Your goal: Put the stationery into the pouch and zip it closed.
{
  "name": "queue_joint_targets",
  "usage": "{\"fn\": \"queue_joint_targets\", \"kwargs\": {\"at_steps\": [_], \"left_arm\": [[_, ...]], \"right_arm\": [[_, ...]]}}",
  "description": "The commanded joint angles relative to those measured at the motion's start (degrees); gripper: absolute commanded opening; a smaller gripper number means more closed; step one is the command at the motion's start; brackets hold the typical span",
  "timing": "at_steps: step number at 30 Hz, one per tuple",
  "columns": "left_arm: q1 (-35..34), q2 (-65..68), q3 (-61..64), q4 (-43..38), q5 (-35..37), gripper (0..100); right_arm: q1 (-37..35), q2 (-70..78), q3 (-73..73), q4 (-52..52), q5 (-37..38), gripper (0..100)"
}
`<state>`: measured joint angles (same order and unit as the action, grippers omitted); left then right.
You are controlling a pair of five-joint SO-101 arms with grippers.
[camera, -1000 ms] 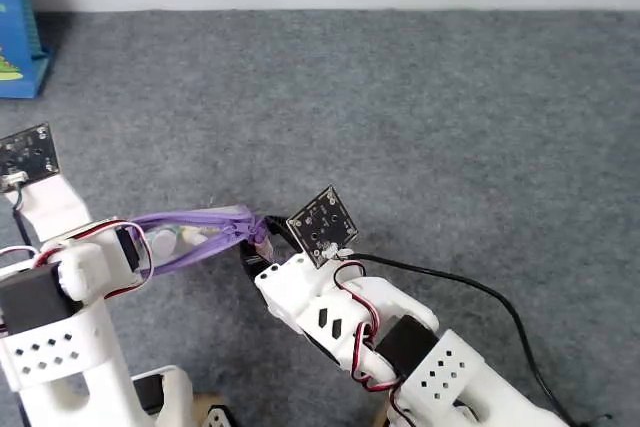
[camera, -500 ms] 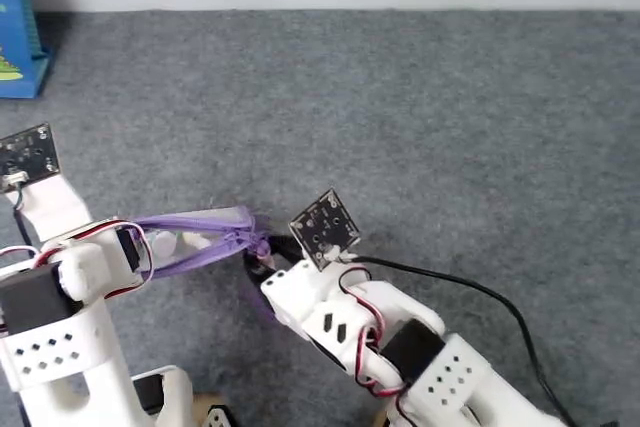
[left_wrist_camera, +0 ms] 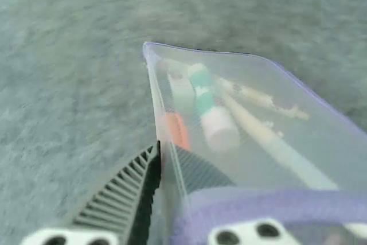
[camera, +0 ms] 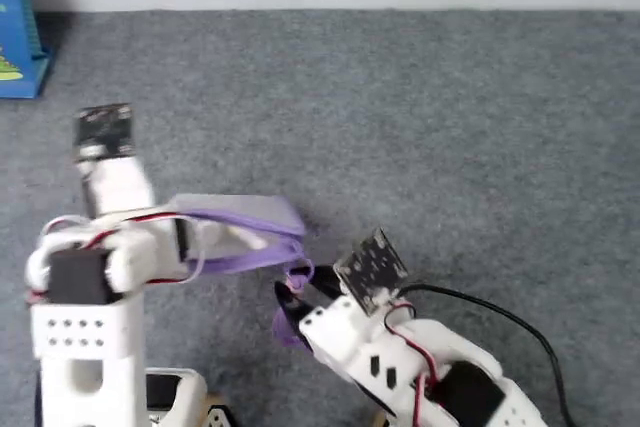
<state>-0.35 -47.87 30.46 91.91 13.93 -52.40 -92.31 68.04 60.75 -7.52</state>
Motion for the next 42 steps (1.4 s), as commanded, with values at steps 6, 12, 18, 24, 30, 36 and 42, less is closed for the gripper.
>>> {"fn": "queue_joint_targets", "kwargs": {"at_steps": [6,12,18,24,30,36,42], "left_arm": [[12.4,-0.53,-2.07,-9.49,3.6,20],[12.75,-0.44,-8.84,-10.55,8.26,34],[18.73,-0.44,-15.16,-10.55,8.26,33],[27.16,0.09,-14.99,-12.57,9.23,33],[31.38,9.49,-14.9,-14.42,9.93,33],[34.81,17.58,-20.53,-14.33,10.02,33],[35.78,17.85,-24.84,-13.89,11.78,33]], "right_arm": [[-5.76,-10.68,-3.78,8.92,0.44,0.8],[-5.76,-11.56,-3.78,11.38,0.44,0.8],[-7.08,-11.56,-4.04,10.86,0.44,0.8],[-7.08,-11.56,-4.13,10.86,0.44,0.8],[-7.08,-11.65,-4.66,10.86,0.44,0.8],[-7.08,-11.65,-6.07,11.38,0.44,0.8],[-6.99,-11.65,-6.07,11.47,0.53,0.8]]}}
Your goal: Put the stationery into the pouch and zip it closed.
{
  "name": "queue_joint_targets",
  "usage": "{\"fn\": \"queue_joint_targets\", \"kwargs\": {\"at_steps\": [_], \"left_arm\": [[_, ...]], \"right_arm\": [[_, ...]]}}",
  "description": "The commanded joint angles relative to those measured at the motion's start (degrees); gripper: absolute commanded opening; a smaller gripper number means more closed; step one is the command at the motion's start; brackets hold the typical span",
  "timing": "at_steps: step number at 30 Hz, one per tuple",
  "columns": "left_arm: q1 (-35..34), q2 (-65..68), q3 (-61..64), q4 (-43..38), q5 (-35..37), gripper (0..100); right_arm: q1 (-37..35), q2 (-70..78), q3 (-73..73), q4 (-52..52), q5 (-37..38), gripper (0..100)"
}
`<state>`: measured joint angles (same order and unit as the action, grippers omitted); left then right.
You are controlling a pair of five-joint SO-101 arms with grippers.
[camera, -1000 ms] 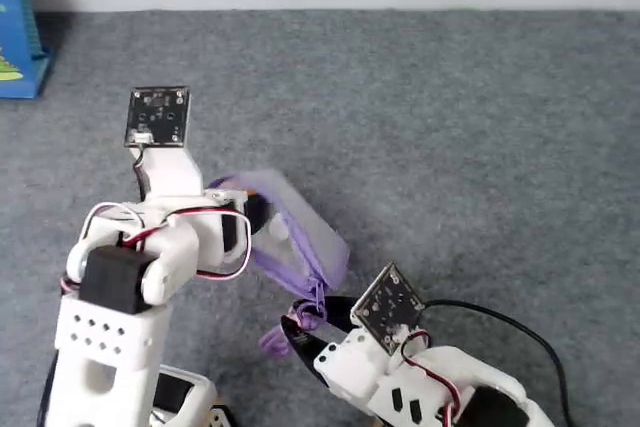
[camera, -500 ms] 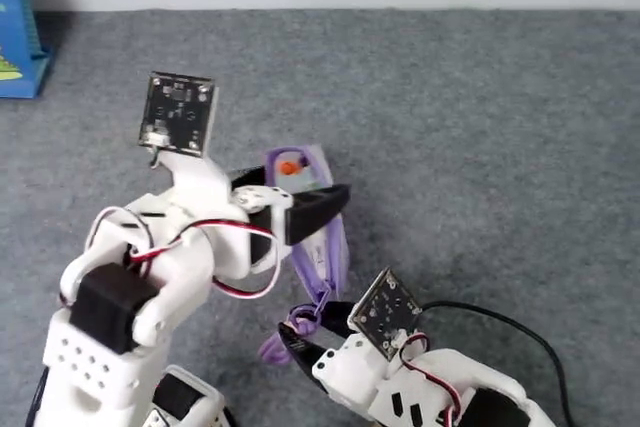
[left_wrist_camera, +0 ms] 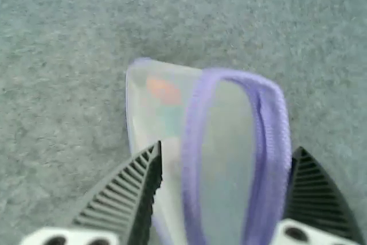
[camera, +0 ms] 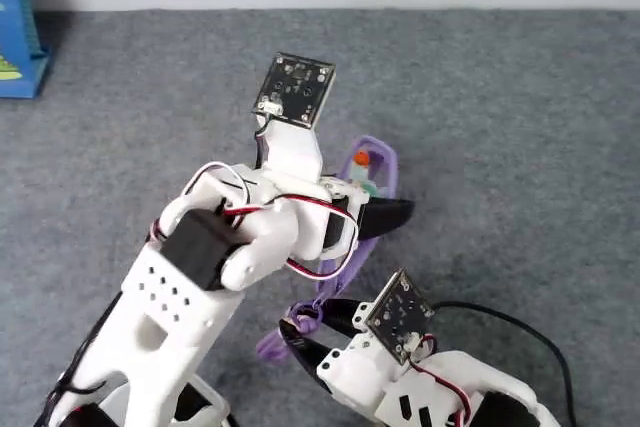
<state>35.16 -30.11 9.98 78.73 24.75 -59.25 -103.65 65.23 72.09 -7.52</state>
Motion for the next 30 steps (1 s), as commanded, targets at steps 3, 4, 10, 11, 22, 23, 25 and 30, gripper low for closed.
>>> {"fn": "queue_joint_targets", "kwargs": {"at_steps": [3,4,10,11,22,23,25,30], "left_arm": [[0.44,0.09,-4.88,-0.7,1.14,33],[0.44,0.09,-4.88,-0.79,1.14,33],[-0.88,-0.44,-9.1,1.49,1.14,33],[-1.05,-1.05,-10.77,2.37,1.14,33],[-12.31,-7.56,-15.78,10.11,-0.79,34],[-13.45,-7.56,-15.78,11.69,-2.29,34],[-15.21,-7.47,-15.78,14.51,-4.66,34],[-18.29,-7.38,-15.69,19.78,-10.64,33]], "right_arm": [[-0.13,-0.31,-3.25,0.04,0.53,0.8],[-0.13,-0.31,-3.25,0.04,0.53,0.8],[2.15,-0.31,-3.16,-0.13,0.44,0.8],[3.3,-0.31,-3.16,-0.4,0.44,0.8],[6.55,-0.22,-6.86,1.36,0.97,0.8],[6.55,-0.13,-8.26,2.59,0.97,0.8],[6.55,0.31,-11.25,5.41,0.97,0.8],[8.92,0.22,-16.97,12.79,4.04,0.7]]}}
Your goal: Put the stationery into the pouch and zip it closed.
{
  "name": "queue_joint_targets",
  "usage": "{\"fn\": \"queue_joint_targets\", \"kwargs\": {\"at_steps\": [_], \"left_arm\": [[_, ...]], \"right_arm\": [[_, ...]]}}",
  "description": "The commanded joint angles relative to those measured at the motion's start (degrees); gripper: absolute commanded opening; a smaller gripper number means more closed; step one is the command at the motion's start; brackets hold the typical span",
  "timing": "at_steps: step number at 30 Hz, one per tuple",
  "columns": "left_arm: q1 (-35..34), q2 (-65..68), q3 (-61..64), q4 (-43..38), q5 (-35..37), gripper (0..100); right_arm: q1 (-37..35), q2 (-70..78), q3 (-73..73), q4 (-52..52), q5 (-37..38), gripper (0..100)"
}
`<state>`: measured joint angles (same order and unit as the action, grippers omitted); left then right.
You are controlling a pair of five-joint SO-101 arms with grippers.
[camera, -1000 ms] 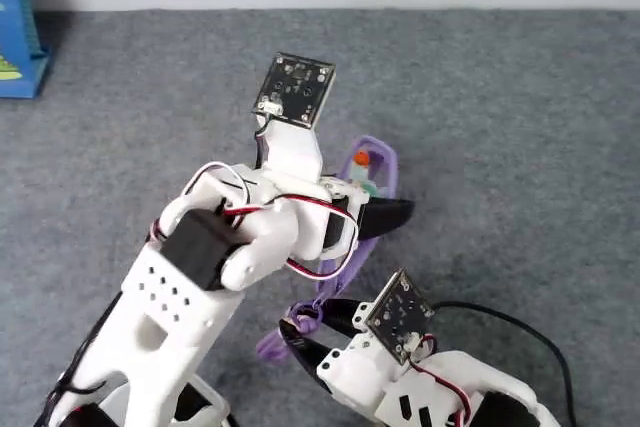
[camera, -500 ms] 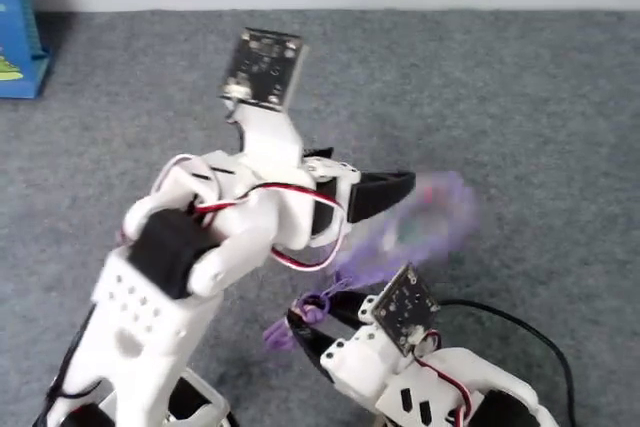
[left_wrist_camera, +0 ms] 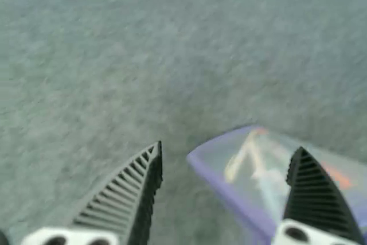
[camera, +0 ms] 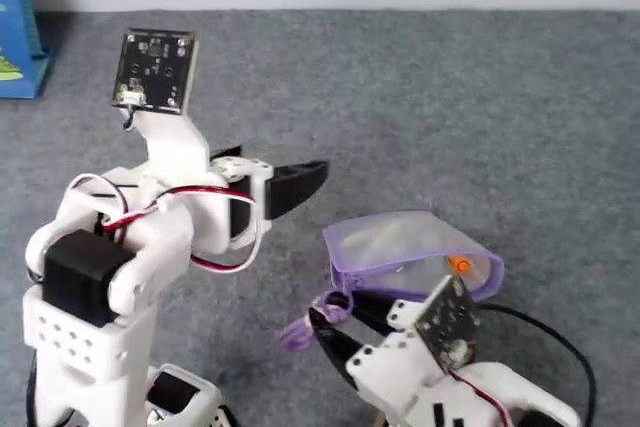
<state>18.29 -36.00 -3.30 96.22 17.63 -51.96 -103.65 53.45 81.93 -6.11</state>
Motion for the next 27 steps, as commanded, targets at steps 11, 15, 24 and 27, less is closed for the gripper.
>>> {"fn": "queue_joint_targets", "kwargs": {"at_steps": [11,15,24,27], "left_arm": [[-1.67,-2.37,8.75,3.16,-14.77,33],[-1.32,-7.47,13.93,1.76,-17.67,34],[1.05,-24.7,33.98,-7.21,-20.22,34],[5.36,-28.84,41.01,-10.2,-19.87,34]], "right_arm": [[6.02,0.31,-11.87,7.78,5.45,0.7],[6.02,0.31,-11.87,6.2,5.45,0.7],[6.29,0.4,-12.22,5.32,7.91,0.7],[10.24,0.4,-12.22,5.32,10.73,0.7]]}}
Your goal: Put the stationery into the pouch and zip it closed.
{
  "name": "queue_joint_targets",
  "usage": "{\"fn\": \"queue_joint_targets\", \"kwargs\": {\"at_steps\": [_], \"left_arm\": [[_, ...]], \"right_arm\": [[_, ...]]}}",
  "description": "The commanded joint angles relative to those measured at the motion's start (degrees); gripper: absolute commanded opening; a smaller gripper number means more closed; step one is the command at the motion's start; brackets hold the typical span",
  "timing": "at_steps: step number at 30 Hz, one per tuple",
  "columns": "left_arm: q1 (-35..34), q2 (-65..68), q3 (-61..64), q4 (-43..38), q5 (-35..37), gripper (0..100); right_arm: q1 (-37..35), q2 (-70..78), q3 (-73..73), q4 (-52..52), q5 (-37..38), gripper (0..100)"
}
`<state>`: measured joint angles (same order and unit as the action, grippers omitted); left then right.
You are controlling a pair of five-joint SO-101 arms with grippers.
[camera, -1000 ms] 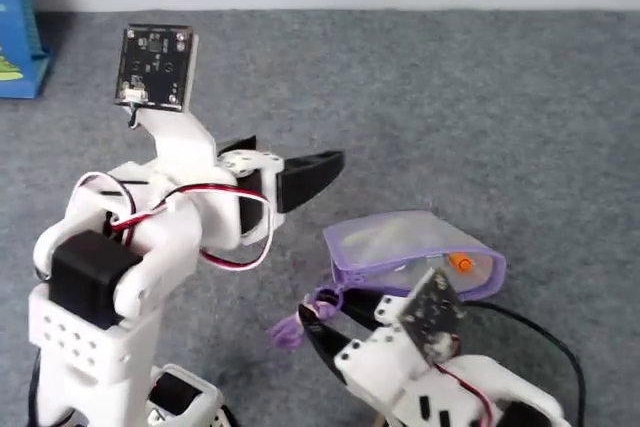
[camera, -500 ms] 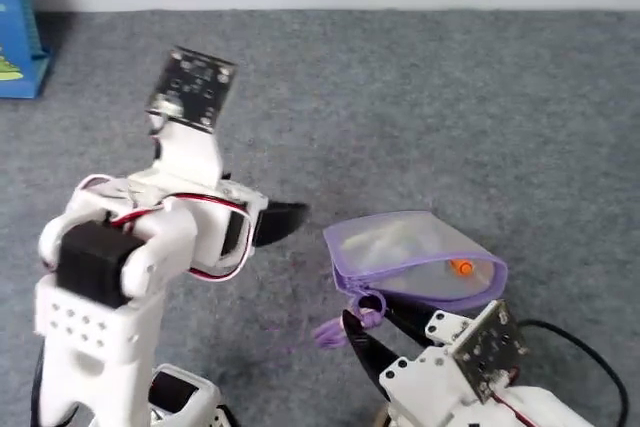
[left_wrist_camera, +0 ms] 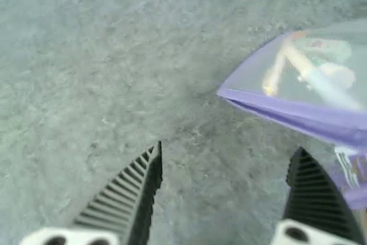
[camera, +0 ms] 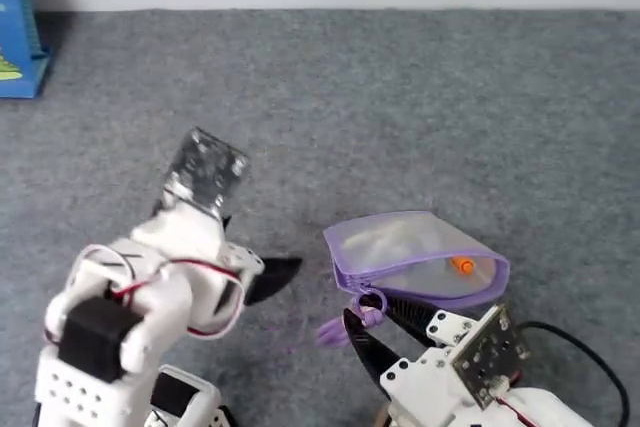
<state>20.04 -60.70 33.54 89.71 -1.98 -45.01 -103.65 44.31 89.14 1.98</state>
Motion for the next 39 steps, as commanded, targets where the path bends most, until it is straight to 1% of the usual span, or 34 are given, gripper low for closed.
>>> {"fn": "queue_joint_targets", "kwargs": {"at_steps": [1,5,10,13,17,22,27,30,34,39], "left_arm": [[5.27,-5.36,6.11,-4.57,-0.18,34],[9.49,-9.76,11.56,-7.91,-0.09,34],[12.13,-13.1,14.11,-8.79,0.09,33],[12.66,-14.42,14.02,-10.73,2.46,33],[13.45,-15.74,16.75,-17.23,2.9,33],[16.35,-15.82,24.75,-27.96,2.81,33],[16.18,-15.82,30.2,-35.52,2.73,33],[17.32,-16.62,31.78,-39.21,2.73,30],[21.89,-19.52,36.09,-46.42,2.73,23],[25.93,-27.52,43.56,-54.77,2.64,21]], "right_arm": [[4.97,0.4,-3.08,-1.89,3.78,0.7],[8.84,0.4,-3.08,-1.45,7.38,0.7],[9.01,0.4,-3.08,-1.27,8.97,0.7],[9.01,0.4,-3.08,-1.27,8.97,0.7],[9.01,0.04,-3.08,-1.19,8.97,0.7],[9.01,-0.22,-3.08,0.84,9.05,0.7],[9.01,-0.22,-3.08,1.71,8.97,0.7],[8.84,-0.22,-3.08,1.71,8.88,0.7],[8.84,-0.13,-3.08,1.63,8.7,0.7],[8.92,-0.22,-2.99,2.95,8.7,0.7]]}}
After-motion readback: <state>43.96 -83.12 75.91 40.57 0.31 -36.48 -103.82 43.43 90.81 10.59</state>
